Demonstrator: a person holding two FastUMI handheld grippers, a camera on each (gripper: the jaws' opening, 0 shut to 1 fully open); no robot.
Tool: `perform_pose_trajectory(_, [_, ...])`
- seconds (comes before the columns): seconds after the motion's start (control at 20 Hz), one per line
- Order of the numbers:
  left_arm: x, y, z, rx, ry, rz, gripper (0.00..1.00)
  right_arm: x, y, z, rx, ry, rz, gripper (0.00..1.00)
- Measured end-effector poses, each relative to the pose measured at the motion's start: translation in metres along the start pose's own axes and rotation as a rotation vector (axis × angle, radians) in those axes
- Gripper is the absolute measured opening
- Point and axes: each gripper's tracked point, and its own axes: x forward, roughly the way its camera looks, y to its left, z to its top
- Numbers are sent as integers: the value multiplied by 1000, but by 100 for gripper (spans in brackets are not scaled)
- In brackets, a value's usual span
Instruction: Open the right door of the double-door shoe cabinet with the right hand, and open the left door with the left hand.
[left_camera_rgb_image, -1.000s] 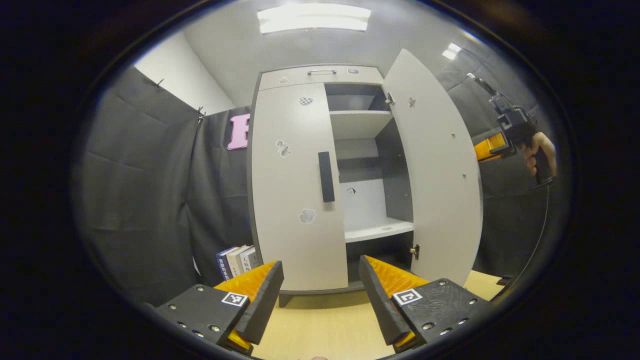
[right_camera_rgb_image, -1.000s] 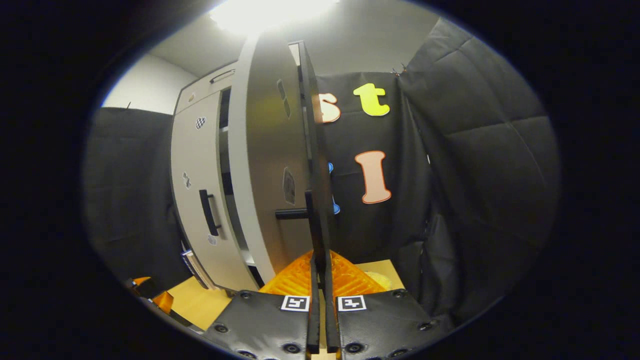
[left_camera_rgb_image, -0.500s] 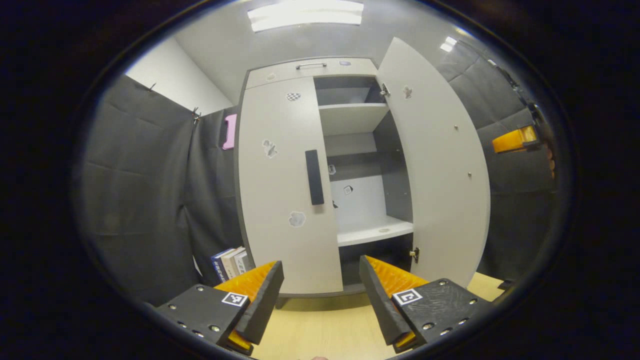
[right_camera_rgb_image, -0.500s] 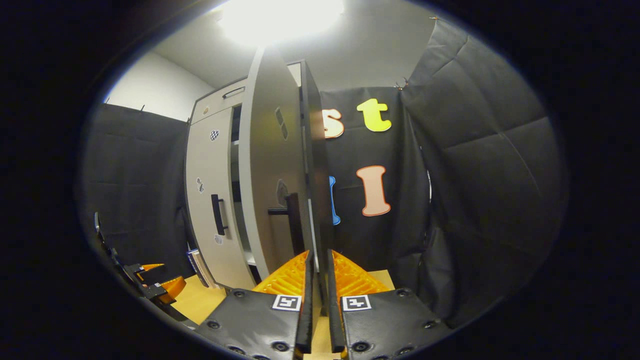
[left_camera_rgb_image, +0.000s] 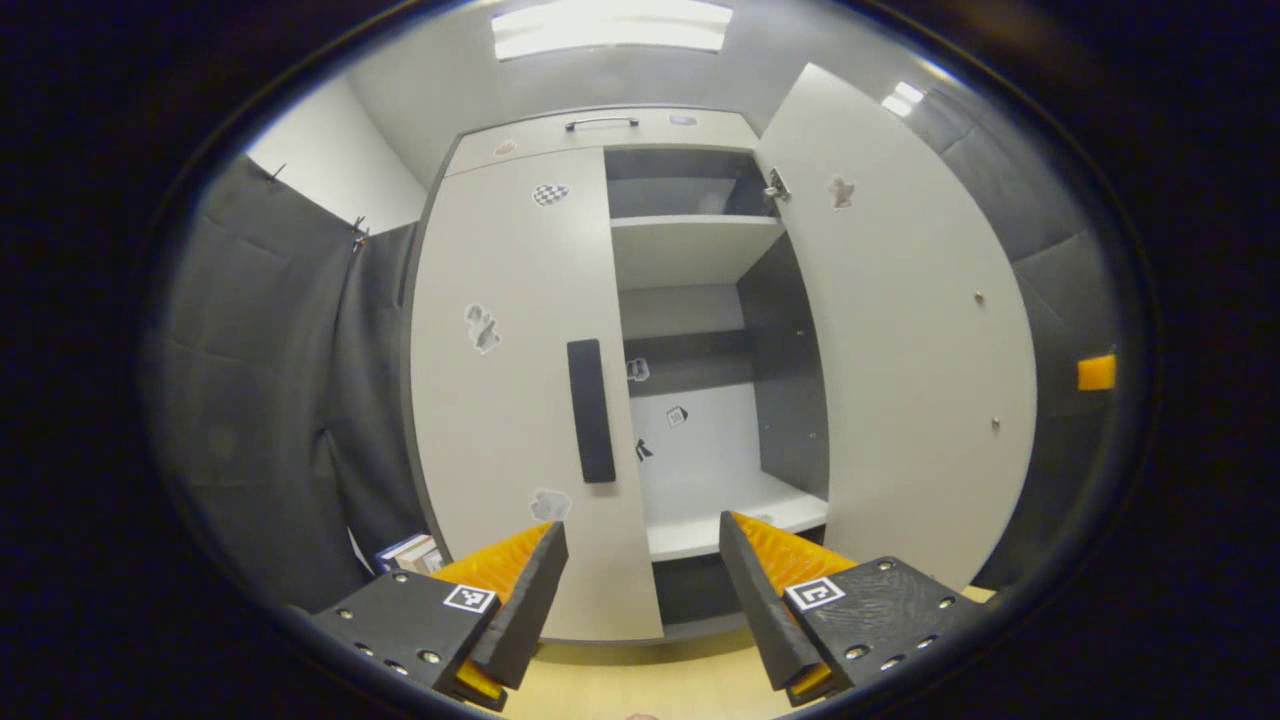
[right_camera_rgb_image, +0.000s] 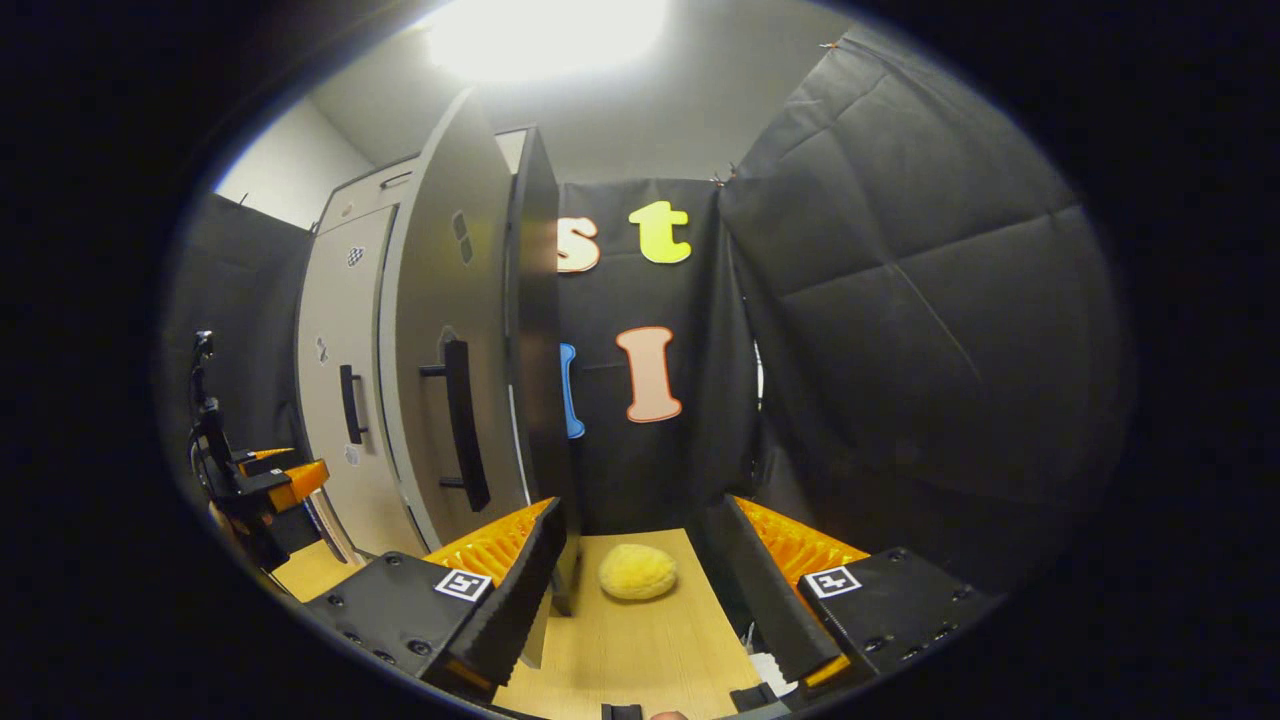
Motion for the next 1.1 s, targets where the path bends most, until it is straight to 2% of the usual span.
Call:
perform_pose_trajectory(0.25, [45,23,23,-12,-46,22,88,-6,-19,-12,46,24,-93,98])
perform_pose_trajectory(0.5, [92,44,26,-68,-31,21,88,-10,-13,-24,-16,47,-162,98])
perform_pose_trajectory(0.8, [126,59,27,-72,-35,16,89,-7,-4,-33,-18,78,-202,98])
perform_pose_trajectory(1.05, [137,56,23,-54,-33,-8,89,-10,-2,-40,-39,95,-230,98])
perform_pose_trajectory(1.1, [144,57,25,-62,-32,-11,82,-10,-2,-40,-46,99,-236,98])
